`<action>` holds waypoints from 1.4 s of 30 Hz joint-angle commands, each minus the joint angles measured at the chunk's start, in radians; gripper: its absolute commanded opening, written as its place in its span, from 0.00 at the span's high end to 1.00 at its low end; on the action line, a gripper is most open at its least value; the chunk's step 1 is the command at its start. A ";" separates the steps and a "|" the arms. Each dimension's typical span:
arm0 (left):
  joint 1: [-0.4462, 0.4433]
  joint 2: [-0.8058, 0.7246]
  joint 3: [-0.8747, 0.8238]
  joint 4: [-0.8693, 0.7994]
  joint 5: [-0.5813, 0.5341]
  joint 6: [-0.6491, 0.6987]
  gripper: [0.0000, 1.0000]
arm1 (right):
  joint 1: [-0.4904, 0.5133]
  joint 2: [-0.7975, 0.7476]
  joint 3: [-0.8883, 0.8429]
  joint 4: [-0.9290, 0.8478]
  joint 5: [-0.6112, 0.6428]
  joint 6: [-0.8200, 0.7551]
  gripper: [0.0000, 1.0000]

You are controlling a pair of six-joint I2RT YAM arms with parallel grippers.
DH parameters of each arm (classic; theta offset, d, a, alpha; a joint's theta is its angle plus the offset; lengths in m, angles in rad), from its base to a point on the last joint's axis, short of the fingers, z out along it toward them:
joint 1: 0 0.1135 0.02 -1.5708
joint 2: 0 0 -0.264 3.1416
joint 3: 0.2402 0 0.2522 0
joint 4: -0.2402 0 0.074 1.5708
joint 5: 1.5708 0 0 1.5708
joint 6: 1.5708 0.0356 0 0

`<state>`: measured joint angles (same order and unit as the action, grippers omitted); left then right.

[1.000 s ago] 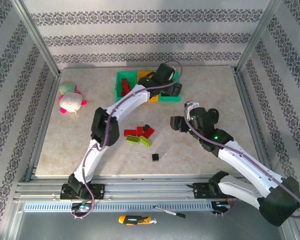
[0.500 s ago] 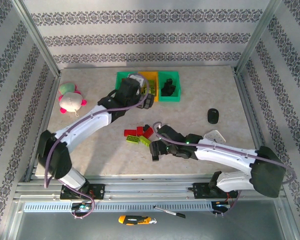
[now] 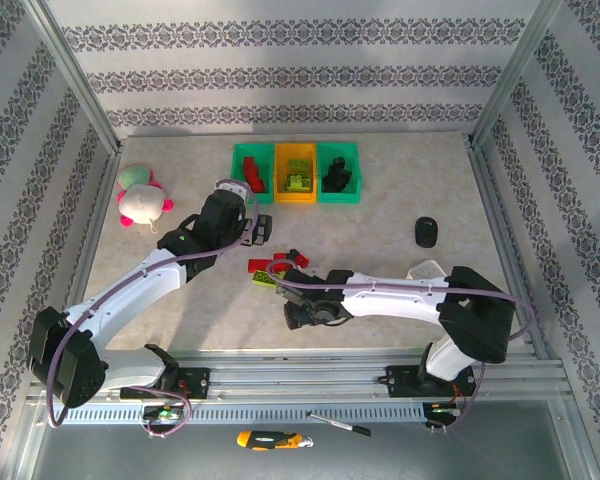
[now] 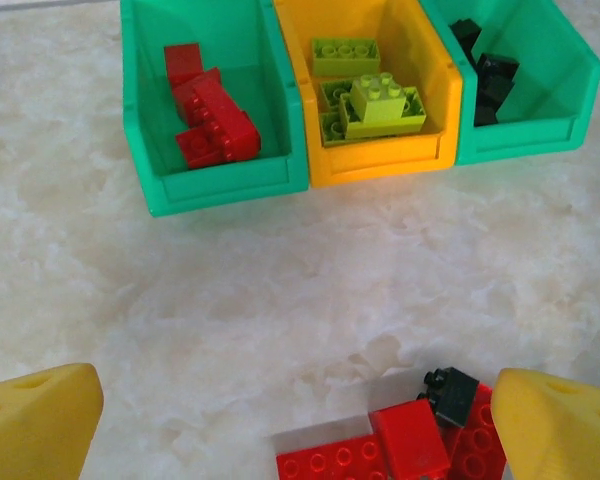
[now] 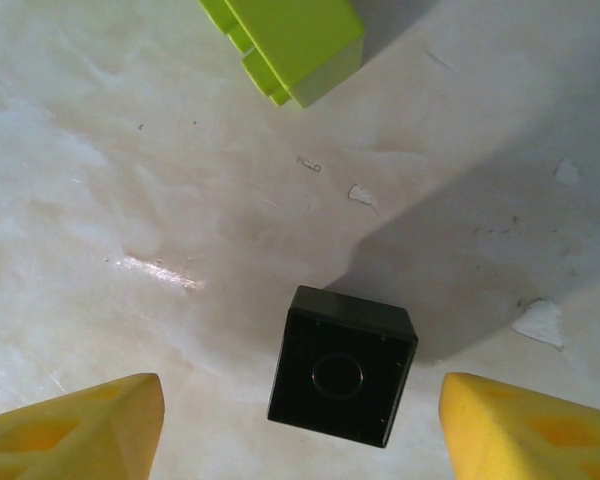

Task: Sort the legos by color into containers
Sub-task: Pick up the lego from the bottom-center of the table, then place the lego in the container.

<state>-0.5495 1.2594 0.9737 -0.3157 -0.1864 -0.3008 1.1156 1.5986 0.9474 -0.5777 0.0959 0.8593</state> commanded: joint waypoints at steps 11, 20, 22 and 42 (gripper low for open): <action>0.009 -0.023 -0.018 -0.047 0.007 -0.034 0.01 | 0.004 0.081 0.057 -0.059 -0.026 0.014 0.56; 0.010 -0.020 -0.022 -0.048 0.037 -0.044 0.01 | 0.001 0.054 0.065 -0.085 0.003 0.007 0.69; 0.009 -0.022 -0.021 -0.049 0.042 -0.043 0.01 | -0.002 0.034 0.068 -0.094 0.024 0.004 0.71; -0.090 -0.038 -0.342 0.560 0.416 0.130 0.01 | -0.487 -0.014 0.311 0.130 0.174 -0.415 0.74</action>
<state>-0.6147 1.2308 0.6563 0.0597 0.1844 -0.2005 0.6724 1.5303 1.1946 -0.5282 0.2459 0.5514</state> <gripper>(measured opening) 0.994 0.262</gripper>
